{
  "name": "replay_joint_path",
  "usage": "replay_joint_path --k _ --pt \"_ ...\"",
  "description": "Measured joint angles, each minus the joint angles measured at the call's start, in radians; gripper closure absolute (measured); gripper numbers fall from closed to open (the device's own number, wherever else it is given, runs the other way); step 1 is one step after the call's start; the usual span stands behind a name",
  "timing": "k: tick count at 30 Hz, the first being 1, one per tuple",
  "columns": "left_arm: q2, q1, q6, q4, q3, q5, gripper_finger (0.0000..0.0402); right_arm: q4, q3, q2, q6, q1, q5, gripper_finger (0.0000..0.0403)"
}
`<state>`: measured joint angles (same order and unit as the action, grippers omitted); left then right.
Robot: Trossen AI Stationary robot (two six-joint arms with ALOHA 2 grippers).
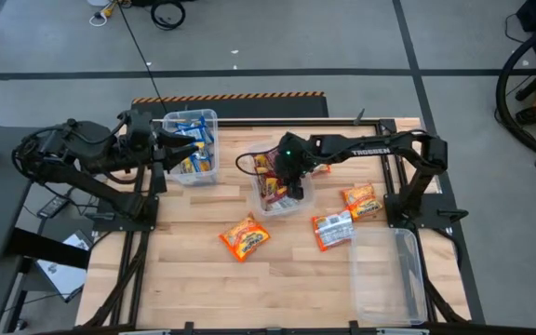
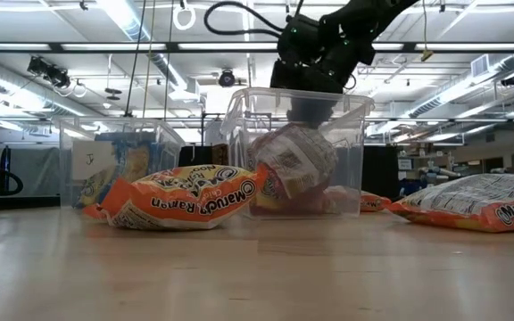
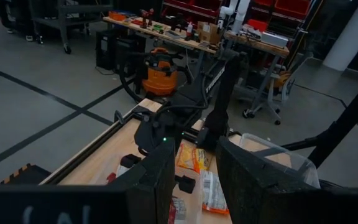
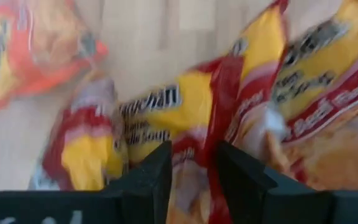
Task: Sort Maruchan noodles
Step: Adjust the red noodle pack
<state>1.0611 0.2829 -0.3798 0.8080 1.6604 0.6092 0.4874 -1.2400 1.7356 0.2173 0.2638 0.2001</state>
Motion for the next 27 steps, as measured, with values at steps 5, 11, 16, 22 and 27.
replay_joint_path --k 5,11,16,22,27 --pt "0.000 0.000 0.007 0.011 0.000 0.000 0.0278 -0.011 0.000 0.026 0.027 0.000 0.002 0.0309" --pt "-0.001 0.001 0.012 0.033 0.000 0.000 0.0278 -0.020 0.000 0.021 0.012 -0.005 0.002 0.0373" --pt "-0.002 0.000 0.034 0.034 0.000 0.000 0.0278 -0.022 0.000 -0.018 -0.007 -0.018 -0.018 0.0392" --pt "-0.002 0.000 0.070 0.033 0.000 0.000 0.0278 -0.045 0.000 -0.038 -0.039 -0.035 -0.008 0.0391" --pt "-0.002 0.000 0.077 0.031 0.000 0.000 0.0278 -0.026 0.000 -0.042 -0.035 -0.051 -0.056 0.0346"
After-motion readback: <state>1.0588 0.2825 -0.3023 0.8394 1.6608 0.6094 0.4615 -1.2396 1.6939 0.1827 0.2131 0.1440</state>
